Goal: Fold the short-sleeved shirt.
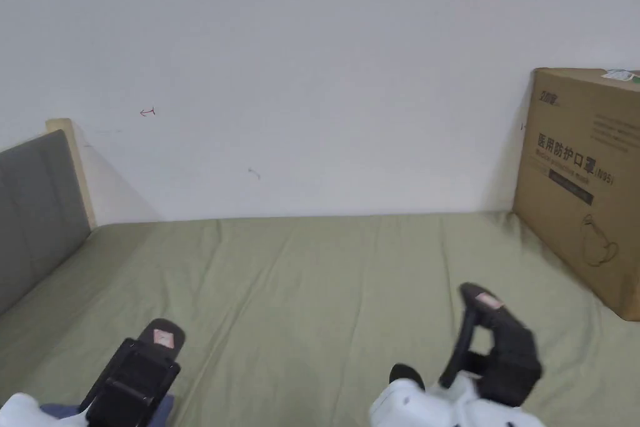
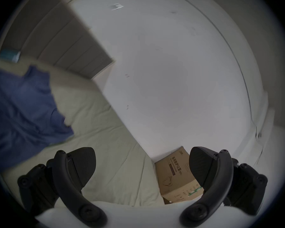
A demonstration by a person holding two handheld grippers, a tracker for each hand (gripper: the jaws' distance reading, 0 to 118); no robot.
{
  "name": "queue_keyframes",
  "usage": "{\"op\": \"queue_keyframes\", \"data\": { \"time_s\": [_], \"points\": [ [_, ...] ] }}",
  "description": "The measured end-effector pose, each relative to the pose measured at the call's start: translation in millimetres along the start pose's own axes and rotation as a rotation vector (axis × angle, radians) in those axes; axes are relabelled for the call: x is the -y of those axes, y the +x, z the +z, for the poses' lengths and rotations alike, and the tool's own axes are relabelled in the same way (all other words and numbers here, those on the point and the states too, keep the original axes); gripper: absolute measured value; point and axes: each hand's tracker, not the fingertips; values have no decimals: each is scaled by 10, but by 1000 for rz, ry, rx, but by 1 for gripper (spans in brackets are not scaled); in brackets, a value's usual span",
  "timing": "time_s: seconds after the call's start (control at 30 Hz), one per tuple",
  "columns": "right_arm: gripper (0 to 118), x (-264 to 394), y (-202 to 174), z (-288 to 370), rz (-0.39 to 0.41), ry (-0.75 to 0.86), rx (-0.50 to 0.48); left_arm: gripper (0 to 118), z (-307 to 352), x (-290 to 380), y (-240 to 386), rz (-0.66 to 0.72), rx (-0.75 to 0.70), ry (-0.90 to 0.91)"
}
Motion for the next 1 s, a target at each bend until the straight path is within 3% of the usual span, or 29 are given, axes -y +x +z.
{"op": "queue_keyframes", "data": {
  "time_s": [0.07, 0.13, 0.2, 0.27, 0.47, 0.53, 0.6, 0.67, 0.77, 0.87, 0.93, 0.97, 1.0],
  "points": [
    [118, -15, -130, 6, 70, -11, -65, 115, -25, 21, -73, -26, -41, -5],
    [118, -7, -158, -11, -14, -18, -132, 115, -16, 36, -39, -107, -53, 0],
    [118, -2, -90, -51, -159, -67, -160, 115, -17, 57, 102, -205, -53, -6],
    [118, 45, 72, -92, -375, -85, -139, 115, -39, 42, 273, -331, -36, -18],
    [118, 497, 505, -220, -1359, -204, -166, 118, -16, 297, 877, -1035, -61, 47],
    [118, 683, 386, -196, -1555, -247, -112, 118, 1, 444, 925, -1177, -57, 57],
    [118, 758, 319, -204, -1570, -324, -92, 118, -11, 453, 909, -1126, -31, 2],
    [118, 724, 299, -184, -1510, -324, -106, 118, -37, 421, 882, -1027, 16, -81],
    [118, 641, 332, -124, -1307, -270, -44, 118, -35, 372, 859, -981, -8, -68],
    [118, 581, 421, -107, -1275, -278, -3, 115, -1, 366, 903, -1025, -67, -26],
    [117, 579, 503, -110, -1291, -297, -10, 91, 35, 365, 923, -1044, -77, -1],
    [112, 576, 542, -124, -1298, -355, -13, 70, 60, 360, 934, -1044, -74, 12],
    [91, 589, 562, -116, -1298, -333, -20, 38, 69, 347, 932, -1042, -72, 20]
  ]
}}
